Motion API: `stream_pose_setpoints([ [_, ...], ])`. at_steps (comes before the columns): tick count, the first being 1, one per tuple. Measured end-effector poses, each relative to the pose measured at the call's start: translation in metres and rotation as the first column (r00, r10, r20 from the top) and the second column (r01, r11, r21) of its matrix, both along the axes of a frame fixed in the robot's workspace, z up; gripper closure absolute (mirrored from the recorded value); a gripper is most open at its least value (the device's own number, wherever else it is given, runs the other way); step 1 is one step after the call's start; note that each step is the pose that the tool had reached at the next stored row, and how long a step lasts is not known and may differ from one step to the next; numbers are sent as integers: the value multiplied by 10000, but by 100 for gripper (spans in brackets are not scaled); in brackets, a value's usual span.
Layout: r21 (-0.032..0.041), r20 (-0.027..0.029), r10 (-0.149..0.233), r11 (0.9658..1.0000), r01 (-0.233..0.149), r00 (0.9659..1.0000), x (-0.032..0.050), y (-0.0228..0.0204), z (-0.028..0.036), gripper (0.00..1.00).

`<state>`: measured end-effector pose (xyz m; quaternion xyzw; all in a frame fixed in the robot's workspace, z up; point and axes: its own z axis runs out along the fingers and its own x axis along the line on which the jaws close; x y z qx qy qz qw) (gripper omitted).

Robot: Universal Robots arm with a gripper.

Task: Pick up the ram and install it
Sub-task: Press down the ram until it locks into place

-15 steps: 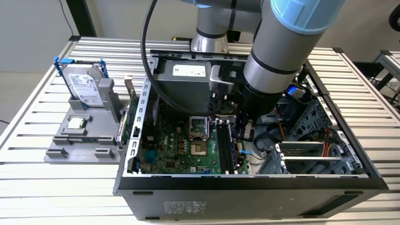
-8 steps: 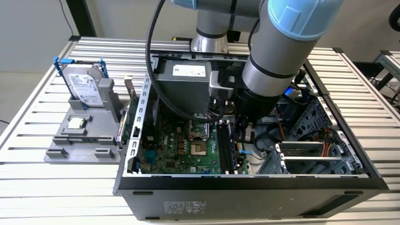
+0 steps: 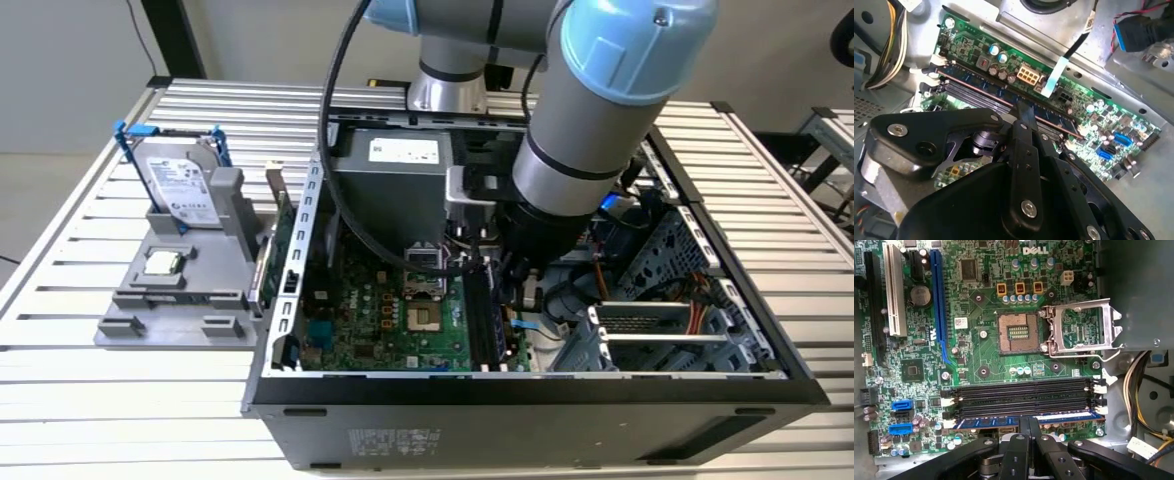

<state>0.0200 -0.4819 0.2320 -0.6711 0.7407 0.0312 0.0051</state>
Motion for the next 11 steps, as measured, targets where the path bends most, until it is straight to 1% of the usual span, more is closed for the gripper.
stream_pose_setpoints([
  [4, -1, -1, 13, 10000, -13, 10000, 0, 0, -73, 100],
  [6, -20, -5, 17, 10000, -17, 10000, -1, -2, -103, 100],
  [7, -11, -4, 17, 10000, -17, 10000, -1, -2, -122, 100],
  [9, -17, -5, 18, 10000, -18, 10000, -1, -2, -157, 100],
  [10, -39, -9, 17, 10000, -17, 10000, 0, 1, -157, 100],
  [11, -47, -9, 17, 10000, -17, 10000, 0, 5, -129, 100],
])
